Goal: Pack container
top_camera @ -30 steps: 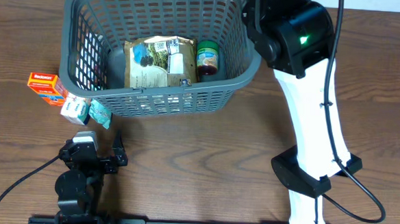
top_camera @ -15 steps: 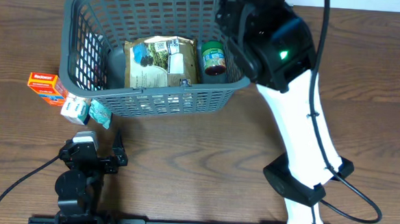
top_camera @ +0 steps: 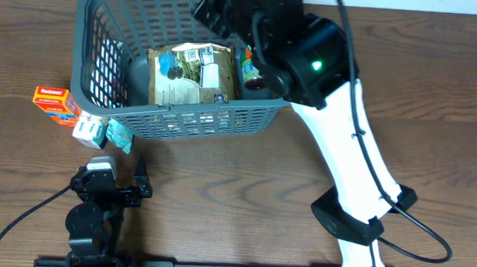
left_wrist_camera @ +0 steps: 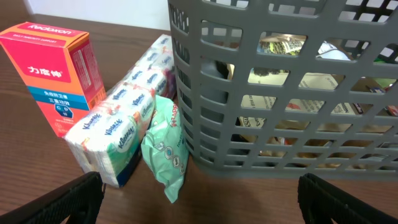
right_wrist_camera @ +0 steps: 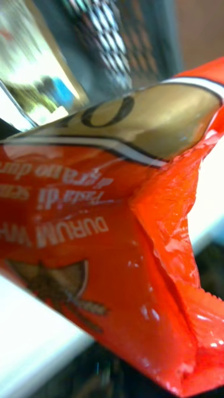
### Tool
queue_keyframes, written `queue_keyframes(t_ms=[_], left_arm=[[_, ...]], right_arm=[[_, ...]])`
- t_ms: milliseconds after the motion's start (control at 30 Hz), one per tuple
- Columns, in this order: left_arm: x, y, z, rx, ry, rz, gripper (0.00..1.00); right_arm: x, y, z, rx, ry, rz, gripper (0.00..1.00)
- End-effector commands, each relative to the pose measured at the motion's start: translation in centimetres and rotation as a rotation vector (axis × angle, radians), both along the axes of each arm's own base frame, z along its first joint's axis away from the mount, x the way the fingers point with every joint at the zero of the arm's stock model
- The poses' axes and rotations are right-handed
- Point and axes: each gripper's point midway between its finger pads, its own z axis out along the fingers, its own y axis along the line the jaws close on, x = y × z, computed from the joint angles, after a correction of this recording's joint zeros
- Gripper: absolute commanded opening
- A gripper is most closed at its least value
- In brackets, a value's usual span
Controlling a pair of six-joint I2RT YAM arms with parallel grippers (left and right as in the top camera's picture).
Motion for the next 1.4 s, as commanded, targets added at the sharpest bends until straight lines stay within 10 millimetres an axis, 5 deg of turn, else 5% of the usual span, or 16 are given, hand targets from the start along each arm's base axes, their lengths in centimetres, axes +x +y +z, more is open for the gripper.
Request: queue_keyframes(t_ms=[0, 67, 100, 133, 167, 300, 467, 700, 933, 1367], left_arm=[[0.0, 0.2, -1.1, 0.012, 0.023, 0.006, 0.99], [0.0, 0.2, -1.1, 0.012, 0.023, 0.006, 0.98], [0.0, 0.2, -1.1, 0.012, 0.023, 0.006, 0.98], [0.0, 0.2, -1.1, 0.012, 0.023, 0.006, 0.98], [0.0, 0.2, -1.1, 0.012, 0.023, 0.006, 0.99], [0.0, 0.2, -1.1, 0.012, 0.023, 0.006, 0.98], [0.0, 0.2, -1.1, 0.012, 0.023, 0.006, 0.98], [0.0, 0.2, -1.1, 0.012, 0.023, 0.006, 0.99], [0.0, 0.2, -1.1, 0.012, 0.023, 0.006, 0.98], [0.0, 0.2, -1.1, 0.012, 0.023, 0.006, 0.99]], right_arm=[[-1.5, 1.7, -0.9, -0.025, 0.023, 0.129, 0.01], [-1.7, 2.1, -2.6, -0.059, 0.064, 0.159, 0.01], [-1.6, 2.2, -3.1, -0.068, 0.075, 0.158, 0.24], [-1.5, 2.1, -3.3, -0.073, 0.079, 0.152, 0.68], [-1.3, 1.9, -3.4, -0.076, 0.080, 0.142, 0.99], [0.2, 0.1, -2.9, -0.072, 0.060, 0.036, 0.99], [3.9, -7.1, -2.4, 0.060, 0.080, -0.426, 0.99], [4.7, -14.0, -6.4, 0.234, 0.328, -0.696, 0.99], [4.3, -17.4, -9.5, 0.375, 0.607, -0.724, 0.99], [3.8, -17.4, -15.7, 0.295, 0.843, -0.728, 0.98]])
